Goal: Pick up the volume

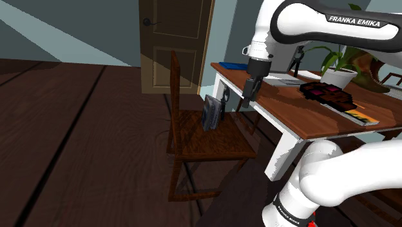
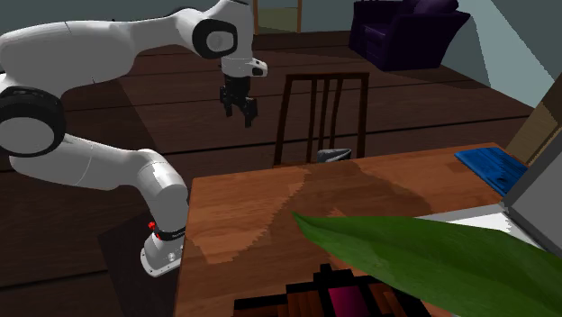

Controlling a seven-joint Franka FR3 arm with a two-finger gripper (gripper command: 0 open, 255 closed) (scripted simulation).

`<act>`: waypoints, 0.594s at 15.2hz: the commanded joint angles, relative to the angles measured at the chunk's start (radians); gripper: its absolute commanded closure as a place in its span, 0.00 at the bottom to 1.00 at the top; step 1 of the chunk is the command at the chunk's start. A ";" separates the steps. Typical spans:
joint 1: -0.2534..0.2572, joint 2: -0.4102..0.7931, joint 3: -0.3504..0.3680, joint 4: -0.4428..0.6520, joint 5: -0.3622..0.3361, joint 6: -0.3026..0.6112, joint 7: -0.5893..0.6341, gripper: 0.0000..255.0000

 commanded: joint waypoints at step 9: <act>-0.036 0.271 -0.054 0.083 -0.020 0.193 0.011 0.00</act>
